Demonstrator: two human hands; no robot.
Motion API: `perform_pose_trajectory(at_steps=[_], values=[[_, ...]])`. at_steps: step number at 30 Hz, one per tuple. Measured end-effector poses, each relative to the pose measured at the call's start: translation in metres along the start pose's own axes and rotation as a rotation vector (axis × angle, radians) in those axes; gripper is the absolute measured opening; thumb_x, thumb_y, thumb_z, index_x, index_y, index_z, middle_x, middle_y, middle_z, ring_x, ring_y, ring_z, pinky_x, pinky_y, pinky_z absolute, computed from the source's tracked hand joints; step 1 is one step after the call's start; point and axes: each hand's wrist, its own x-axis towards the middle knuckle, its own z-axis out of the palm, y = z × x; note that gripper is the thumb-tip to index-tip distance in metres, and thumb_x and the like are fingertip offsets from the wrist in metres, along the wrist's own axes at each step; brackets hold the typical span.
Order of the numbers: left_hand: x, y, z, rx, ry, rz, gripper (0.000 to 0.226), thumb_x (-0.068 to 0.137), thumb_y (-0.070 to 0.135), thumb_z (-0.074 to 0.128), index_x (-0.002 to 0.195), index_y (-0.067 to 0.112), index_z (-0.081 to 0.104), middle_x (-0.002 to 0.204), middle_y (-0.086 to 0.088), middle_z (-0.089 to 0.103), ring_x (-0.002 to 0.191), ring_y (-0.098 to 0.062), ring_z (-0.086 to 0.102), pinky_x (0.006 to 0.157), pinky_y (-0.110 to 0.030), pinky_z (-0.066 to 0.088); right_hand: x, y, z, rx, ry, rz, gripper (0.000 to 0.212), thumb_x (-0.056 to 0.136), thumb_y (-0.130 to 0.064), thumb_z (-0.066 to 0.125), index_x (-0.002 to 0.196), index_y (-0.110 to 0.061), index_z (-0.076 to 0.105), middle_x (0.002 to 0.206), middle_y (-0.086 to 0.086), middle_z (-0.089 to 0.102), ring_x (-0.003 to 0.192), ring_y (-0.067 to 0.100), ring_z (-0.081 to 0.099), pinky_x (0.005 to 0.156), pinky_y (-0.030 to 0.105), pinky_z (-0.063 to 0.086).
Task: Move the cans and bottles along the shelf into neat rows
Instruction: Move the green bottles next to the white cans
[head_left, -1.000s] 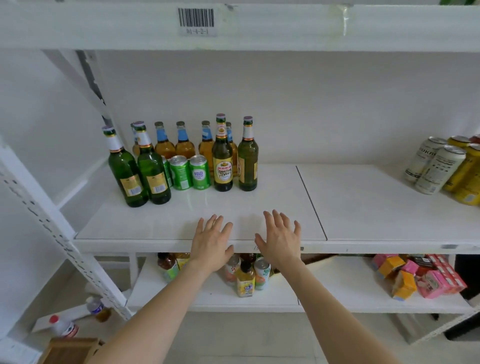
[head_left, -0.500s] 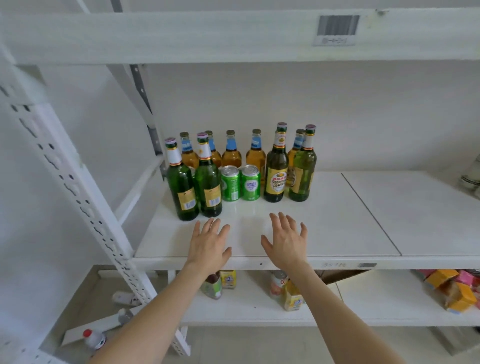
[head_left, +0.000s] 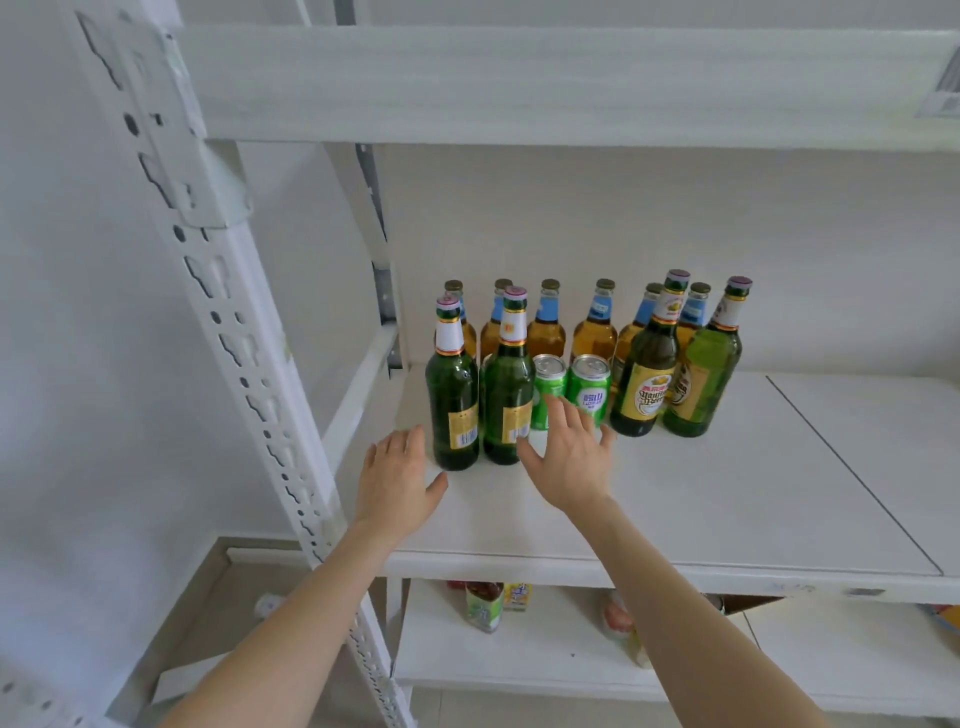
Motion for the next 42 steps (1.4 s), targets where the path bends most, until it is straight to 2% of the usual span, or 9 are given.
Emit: perform_pose_trajectory(at_steps=[6, 9, 11, 16, 24, 28, 32, 38, 42], values=[[0.038, -0.006, 0.014, -0.613, -0.108, -0.324, 0.081, 0.083, 0.047, 0.072, 0.147, 0.018, 0.030, 0.147, -0.007, 0.045, 0.131, -0.027, 0.047, 0.101, -0.039, 0.043, 0.039, -0.016, 0.011, 0.252, -0.008, 0.125, 0.068, 0.086, -0.055, 0.056, 0.139, -0.018, 0.035, 0.129, 0.004, 0.058, 0.120, 0.028, 0.053, 0.102, 0.051, 0.040], [0.058, -0.006, 0.024, -1.000, -0.224, -0.415, 0.073, 0.075, 0.046, 0.080, 0.135, 0.030, 0.041, 0.135, -0.001, 0.054, 0.121, -0.022, 0.054, 0.089, -0.031, 0.049, 0.056, -0.016, 0.020, 0.480, -0.059, 0.174, 0.072, 0.082, -0.052, 0.065, 0.139, -0.021, 0.034, 0.130, 0.001, 0.058, 0.118, 0.026, 0.057, 0.097, 0.051, 0.049], [0.068, -0.008, 0.031, -1.122, -0.250, -0.429, 0.066, 0.071, 0.039, 0.084, 0.125, 0.036, 0.046, 0.126, 0.005, 0.059, 0.113, -0.016, 0.058, 0.077, -0.023, 0.049, 0.065, -0.015, 0.026, 0.653, -0.112, 0.188, 0.067, 0.080, -0.047, 0.072, 0.132, -0.025, 0.037, 0.123, -0.007, 0.058, 0.115, 0.019, 0.059, 0.091, 0.038, 0.053], [0.088, -0.015, 0.047, -1.191, -0.316, -0.394, 0.078, 0.055, 0.040, 0.091, 0.124, 0.033, 0.056, 0.116, 0.011, 0.070, 0.110, -0.013, 0.064, 0.090, -0.035, 0.055, 0.081, -0.010, 0.037, 0.867, -0.165, 0.189, 0.065, 0.066, -0.048, 0.081, 0.117, -0.039, 0.042, 0.110, -0.019, 0.059, 0.105, 0.007, 0.058, 0.079, 0.017, 0.046], [0.093, -0.013, 0.047, -1.187, -0.327, -0.398, 0.075, 0.041, 0.039, 0.092, 0.110, 0.035, 0.062, 0.100, 0.016, 0.074, 0.093, -0.006, 0.071, 0.068, -0.017, 0.055, 0.079, -0.006, 0.037, 1.003, -0.130, 0.182, 0.055, 0.059, -0.040, 0.085, 0.095, -0.063, 0.050, 0.094, -0.038, 0.062, 0.092, -0.020, 0.056, 0.063, 0.001, 0.045], [0.083, -0.011, 0.043, -1.188, -0.312, -0.412, 0.073, 0.041, 0.039, 0.092, 0.108, 0.036, 0.063, 0.099, 0.016, 0.074, 0.091, -0.006, 0.071, 0.068, -0.019, 0.055, 0.074, -0.010, 0.031, 1.046, -0.129, 0.206, 0.057, 0.059, -0.035, 0.086, 0.096, -0.064, 0.052, 0.094, -0.041, 0.062, 0.091, -0.020, 0.057, 0.062, 0.000, 0.045], [0.071, -0.006, 0.037, -1.200, -0.311, -0.423, 0.071, 0.041, 0.041, 0.091, 0.106, 0.037, 0.063, 0.097, 0.016, 0.074, 0.090, -0.006, 0.071, 0.071, -0.022, 0.055, 0.066, -0.010, 0.027, 1.152, -0.112, 0.287, 0.053, 0.056, -0.039, 0.085, 0.102, -0.045, 0.060, 0.094, -0.029, 0.069, 0.086, -0.011, 0.064, 0.058, 0.006, 0.049], [0.045, 0.007, 0.024, -1.274, -0.327, -0.433, 0.054, 0.056, 0.031, 0.089, 0.105, 0.034, 0.065, 0.096, 0.014, 0.075, 0.089, -0.005, 0.070, 0.071, -0.022, 0.053, 0.044, -0.009, 0.018, 1.264, -0.100, 0.394, 0.056, 0.050, -0.047, 0.081, 0.102, -0.039, 0.065, 0.094, -0.023, 0.072, 0.086, -0.002, 0.067, 0.072, 0.024, 0.052], [0.022, 0.015, 0.013, -1.305, -0.357, -0.437, 0.058, 0.052, 0.037, 0.086, 0.106, 0.028, 0.066, 0.096, 0.009, 0.076, 0.092, -0.010, 0.071, 0.074, -0.026, 0.054, 0.027, -0.005, 0.009, 1.263, -0.093, 0.402, 0.037, 0.064, -0.035, 0.083, 0.097, -0.038, 0.067, 0.089, -0.022, 0.072, 0.081, -0.005, 0.067, 0.067, 0.023, 0.051]])
